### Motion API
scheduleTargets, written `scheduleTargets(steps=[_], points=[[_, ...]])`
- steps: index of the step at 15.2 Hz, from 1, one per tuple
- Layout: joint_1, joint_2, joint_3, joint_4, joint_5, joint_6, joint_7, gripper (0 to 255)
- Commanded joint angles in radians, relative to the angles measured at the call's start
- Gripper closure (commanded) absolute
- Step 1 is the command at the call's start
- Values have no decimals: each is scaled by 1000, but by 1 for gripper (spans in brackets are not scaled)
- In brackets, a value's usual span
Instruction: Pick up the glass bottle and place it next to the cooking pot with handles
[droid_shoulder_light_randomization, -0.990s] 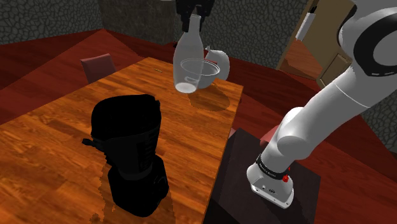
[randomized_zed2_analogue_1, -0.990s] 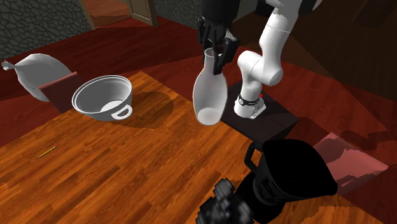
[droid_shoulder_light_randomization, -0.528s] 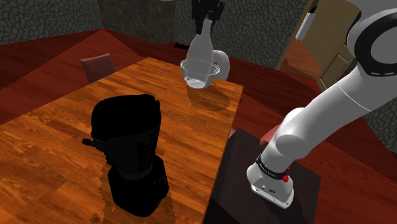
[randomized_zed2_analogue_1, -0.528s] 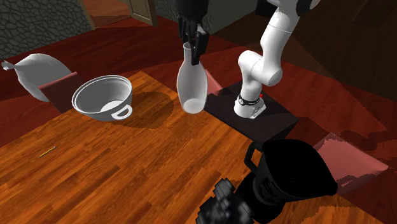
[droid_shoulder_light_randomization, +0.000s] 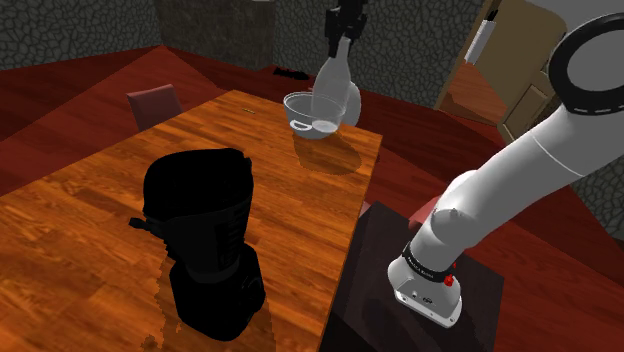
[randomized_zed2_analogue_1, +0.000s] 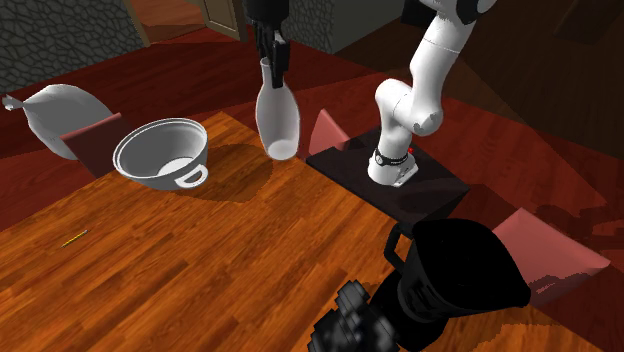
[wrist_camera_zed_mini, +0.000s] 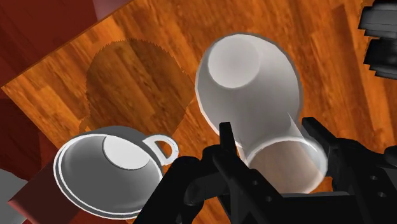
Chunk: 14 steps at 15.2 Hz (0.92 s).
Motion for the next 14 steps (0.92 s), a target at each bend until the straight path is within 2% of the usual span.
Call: scheduleTargets(steps=[1,8,14], points=[[-17,22,-36,13,-7,10,-55,255],[-75,100,-149,54,-17,51,-224,255],[-130,211,-241,139,0,75,-371,255]])
